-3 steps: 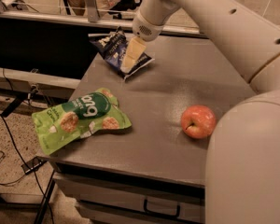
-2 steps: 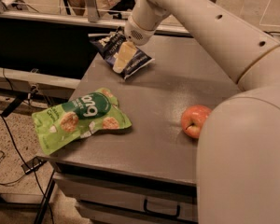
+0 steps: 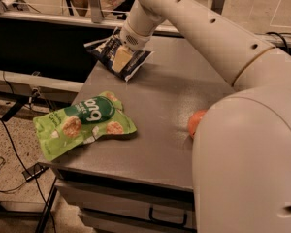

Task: Pick blue chip bag

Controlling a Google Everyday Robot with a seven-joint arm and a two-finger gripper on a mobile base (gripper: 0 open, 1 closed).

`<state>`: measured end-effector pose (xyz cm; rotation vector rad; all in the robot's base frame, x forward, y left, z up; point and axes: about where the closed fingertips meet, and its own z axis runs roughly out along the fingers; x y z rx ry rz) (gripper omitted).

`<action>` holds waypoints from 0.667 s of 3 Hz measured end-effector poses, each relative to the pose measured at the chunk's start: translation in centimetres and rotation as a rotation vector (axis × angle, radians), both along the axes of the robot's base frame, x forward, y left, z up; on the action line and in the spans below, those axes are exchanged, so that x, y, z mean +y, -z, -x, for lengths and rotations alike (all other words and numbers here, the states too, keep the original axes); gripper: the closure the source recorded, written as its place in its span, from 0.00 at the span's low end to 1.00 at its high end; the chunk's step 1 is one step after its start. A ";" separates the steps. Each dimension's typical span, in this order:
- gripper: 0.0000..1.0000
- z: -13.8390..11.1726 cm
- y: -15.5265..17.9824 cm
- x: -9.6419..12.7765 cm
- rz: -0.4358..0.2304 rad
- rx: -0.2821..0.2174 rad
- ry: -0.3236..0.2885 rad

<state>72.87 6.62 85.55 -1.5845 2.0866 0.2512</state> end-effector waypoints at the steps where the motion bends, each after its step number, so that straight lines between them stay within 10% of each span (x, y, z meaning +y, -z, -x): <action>1: 0.88 0.0 -0.9 -0.3 0.013 0.001 -0.001; 2: 1.00 0.6 -7.1 -3.4 -0.015 -0.022 -0.040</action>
Offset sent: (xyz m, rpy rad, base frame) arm 0.0026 -0.0453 0.0855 0.0164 -0.0373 0.0129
